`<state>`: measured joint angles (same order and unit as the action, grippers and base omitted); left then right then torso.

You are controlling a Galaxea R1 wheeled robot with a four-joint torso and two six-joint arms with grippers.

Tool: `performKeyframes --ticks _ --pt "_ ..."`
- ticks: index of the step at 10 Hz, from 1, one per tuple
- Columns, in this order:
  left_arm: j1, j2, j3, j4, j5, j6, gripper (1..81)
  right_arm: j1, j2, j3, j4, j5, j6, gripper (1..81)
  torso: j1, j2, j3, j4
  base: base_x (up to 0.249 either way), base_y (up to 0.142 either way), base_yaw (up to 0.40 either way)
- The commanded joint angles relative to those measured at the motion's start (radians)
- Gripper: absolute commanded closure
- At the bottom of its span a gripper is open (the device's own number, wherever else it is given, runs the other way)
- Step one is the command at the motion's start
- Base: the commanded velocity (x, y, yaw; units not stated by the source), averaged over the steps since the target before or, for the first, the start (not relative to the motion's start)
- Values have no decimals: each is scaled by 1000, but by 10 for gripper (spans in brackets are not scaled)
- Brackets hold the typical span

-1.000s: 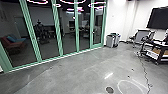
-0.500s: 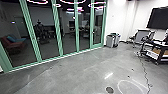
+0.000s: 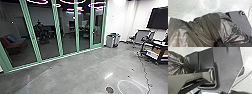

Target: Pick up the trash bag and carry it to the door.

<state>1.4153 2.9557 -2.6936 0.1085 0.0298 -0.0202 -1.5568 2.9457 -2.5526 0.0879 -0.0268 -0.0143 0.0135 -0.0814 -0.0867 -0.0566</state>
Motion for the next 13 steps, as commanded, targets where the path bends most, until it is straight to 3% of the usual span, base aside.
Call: performKeyframes --ticks 1,13 --pt "-60 -9 -3 2 50 5 811 42 -1 5 -5 -65 -4 10 0 0 0 0 73 0 0" --pt "-60 -9 -9 -4 50 5 811 42 2 0 -5 -65 -4 10 -2 0 0 0 109 0 0"
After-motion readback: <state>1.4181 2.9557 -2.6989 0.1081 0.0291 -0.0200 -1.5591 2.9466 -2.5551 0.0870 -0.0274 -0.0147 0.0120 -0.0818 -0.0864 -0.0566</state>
